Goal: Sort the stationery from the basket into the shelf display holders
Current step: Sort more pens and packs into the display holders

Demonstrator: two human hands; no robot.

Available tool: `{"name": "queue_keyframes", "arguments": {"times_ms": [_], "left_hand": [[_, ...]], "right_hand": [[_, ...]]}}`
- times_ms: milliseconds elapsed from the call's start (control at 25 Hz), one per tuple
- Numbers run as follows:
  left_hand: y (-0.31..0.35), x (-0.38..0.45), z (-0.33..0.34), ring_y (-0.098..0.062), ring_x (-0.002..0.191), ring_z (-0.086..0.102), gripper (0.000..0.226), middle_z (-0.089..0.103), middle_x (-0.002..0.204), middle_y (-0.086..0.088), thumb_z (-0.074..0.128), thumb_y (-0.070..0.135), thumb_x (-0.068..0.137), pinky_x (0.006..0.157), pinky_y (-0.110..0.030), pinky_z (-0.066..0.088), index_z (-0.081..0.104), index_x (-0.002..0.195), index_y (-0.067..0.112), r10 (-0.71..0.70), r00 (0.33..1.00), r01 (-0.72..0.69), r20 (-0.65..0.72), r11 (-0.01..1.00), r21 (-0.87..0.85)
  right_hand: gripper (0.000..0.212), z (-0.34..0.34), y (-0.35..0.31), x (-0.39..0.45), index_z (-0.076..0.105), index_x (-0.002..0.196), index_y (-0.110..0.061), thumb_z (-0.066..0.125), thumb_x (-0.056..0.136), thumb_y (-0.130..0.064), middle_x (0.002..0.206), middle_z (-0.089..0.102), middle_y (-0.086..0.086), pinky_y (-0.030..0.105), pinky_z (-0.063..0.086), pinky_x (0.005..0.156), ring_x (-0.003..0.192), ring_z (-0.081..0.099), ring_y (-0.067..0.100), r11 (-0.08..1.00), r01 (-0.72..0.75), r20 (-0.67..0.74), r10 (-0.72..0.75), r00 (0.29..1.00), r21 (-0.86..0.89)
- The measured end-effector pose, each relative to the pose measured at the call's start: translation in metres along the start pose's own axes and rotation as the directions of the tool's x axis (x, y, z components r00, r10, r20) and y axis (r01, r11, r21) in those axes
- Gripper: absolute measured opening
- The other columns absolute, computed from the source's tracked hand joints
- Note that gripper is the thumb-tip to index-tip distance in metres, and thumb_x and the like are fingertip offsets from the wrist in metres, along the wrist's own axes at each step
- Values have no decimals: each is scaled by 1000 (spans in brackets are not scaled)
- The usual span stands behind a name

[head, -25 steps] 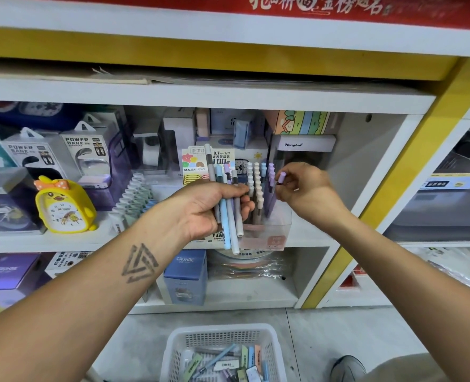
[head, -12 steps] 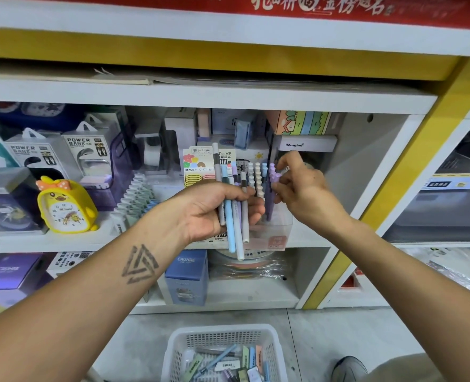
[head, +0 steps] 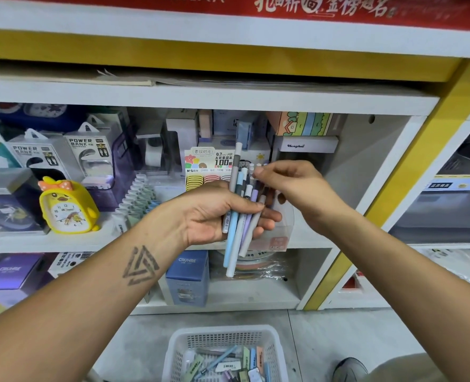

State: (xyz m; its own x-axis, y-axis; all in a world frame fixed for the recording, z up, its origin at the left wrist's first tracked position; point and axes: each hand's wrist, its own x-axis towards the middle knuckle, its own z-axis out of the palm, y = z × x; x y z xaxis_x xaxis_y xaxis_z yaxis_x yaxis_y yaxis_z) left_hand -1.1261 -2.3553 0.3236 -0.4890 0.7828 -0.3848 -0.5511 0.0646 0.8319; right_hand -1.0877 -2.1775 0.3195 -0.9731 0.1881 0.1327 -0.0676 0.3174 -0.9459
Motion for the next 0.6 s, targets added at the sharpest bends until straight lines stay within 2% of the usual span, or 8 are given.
{"name": "queue_keyframes", "arguments": {"times_ms": [120,200,280,360,440,520,600], "left_hand": [[0,-2,-1,-26,82,73,22,71,105,-25,57,-3,90,70,-32,61,65,111,-7,-24,1000,24,9,999,29],[1,-5,-4,-27,83,72,31,71,104,-25,58,-4,89,69,-33,60,59,119,-10,-62,998,61,15,997,54],[2,-7,-9,-27,80,72,31,71,101,-25,58,-6,88,66,-32,60,59,119,-12,-89,996,89,-8,991,96],[4,-8,-14,-27,77,73,24,71,97,-25,58,-7,87,63,-32,60,63,110,-11,-91,993,97,-73,991,88],[6,-6,-20,-28,77,74,16,72,96,-25,58,-8,86,60,-33,60,68,99,-7,-61,986,64,-152,998,16],[8,-5,-22,-30,79,74,13,72,95,-26,59,-8,82,60,-36,61,71,87,-5,-15,979,2,-202,998,-63],[8,-4,-21,-32,81,74,14,72,94,-27,60,-9,77,61,-40,61,73,78,-4,14,978,-36,-209,994,-103]], "right_hand": [[9,-2,-1,3,74,92,-3,70,92,-12,73,71,5,22,45,55,60,59,12,972,-82,-50,95,994,219],[9,-12,-1,9,72,90,-3,64,94,-4,69,70,6,22,45,51,55,58,14,912,-83,-175,165,971,401],[12,-25,1,15,71,92,-3,59,97,-3,66,68,4,20,45,49,53,54,12,902,-49,-326,205,923,429],[13,-30,6,17,70,90,-8,60,98,-7,69,67,4,22,47,53,56,54,13,957,-21,-412,144,899,289],[7,-28,9,15,67,94,-11,61,98,-10,80,69,10,28,53,61,65,61,18,1000,22,-395,-23,919,-8],[7,-24,13,8,62,105,-14,61,98,-11,85,69,12,32,57,68,73,68,21,941,124,-288,-219,932,-316],[8,-22,18,0,58,106,-17,61,99,-14,82,69,6,36,58,70,75,70,18,850,221,-161,-332,929,-478]]}}
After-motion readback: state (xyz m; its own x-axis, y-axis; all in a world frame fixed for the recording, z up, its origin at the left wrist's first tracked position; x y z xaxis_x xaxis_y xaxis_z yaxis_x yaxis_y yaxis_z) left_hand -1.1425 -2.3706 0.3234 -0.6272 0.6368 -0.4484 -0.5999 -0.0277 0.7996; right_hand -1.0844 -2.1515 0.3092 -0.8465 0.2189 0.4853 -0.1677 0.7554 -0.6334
